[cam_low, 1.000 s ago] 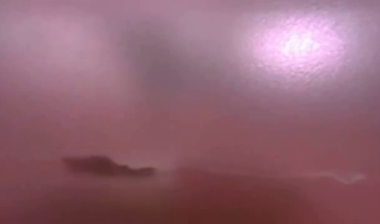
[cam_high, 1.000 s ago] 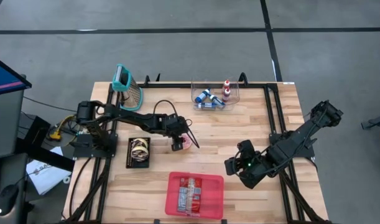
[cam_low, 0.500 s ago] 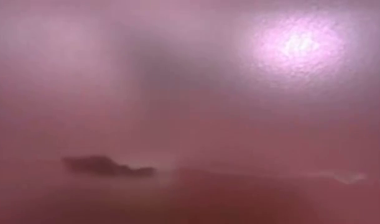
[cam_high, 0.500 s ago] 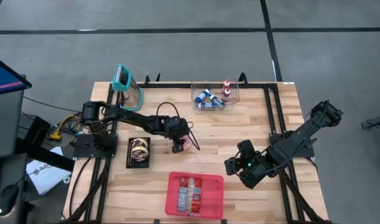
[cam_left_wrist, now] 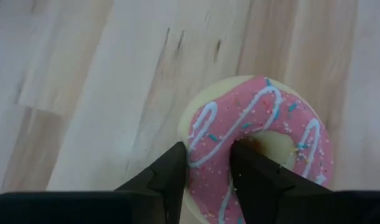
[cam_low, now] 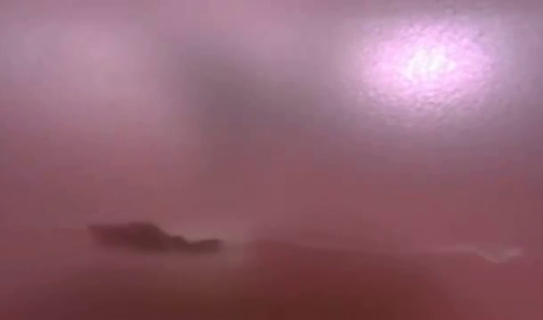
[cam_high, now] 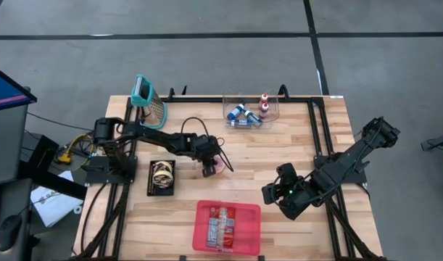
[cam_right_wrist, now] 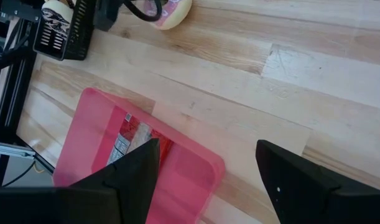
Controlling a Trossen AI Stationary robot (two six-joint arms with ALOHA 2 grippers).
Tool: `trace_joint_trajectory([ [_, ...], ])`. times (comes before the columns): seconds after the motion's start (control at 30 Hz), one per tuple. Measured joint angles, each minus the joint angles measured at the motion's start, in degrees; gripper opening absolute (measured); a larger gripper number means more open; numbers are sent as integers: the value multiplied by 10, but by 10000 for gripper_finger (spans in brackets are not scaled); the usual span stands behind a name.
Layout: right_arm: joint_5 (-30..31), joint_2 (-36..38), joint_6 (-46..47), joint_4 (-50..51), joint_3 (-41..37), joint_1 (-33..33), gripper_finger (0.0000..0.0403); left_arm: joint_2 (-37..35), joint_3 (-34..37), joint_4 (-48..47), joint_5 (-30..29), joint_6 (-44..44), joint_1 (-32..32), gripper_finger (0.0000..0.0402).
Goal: Pick & Place Food Item
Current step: Put the pink donut into the black bin
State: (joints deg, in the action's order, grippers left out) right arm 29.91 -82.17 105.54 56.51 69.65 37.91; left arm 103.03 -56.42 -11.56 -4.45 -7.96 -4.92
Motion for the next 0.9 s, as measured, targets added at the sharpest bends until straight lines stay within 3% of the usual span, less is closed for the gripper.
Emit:
trace_joint_trajectory([
  [0.3,0,0,0,0,0,0,258,-71,0,-32,3,-41,4,116],
  [0.5,6,0,0,5,0,0,258,-171,-1,-164,-33,-71,30,115],
  [0.63,26,0,10,7,0,-1,258,-234,-1,-271,-73,-159,75,115],
  [0.9,53,0,14,1,0,-3,258,-314,-1,-427,-170,-396,239,115],
])
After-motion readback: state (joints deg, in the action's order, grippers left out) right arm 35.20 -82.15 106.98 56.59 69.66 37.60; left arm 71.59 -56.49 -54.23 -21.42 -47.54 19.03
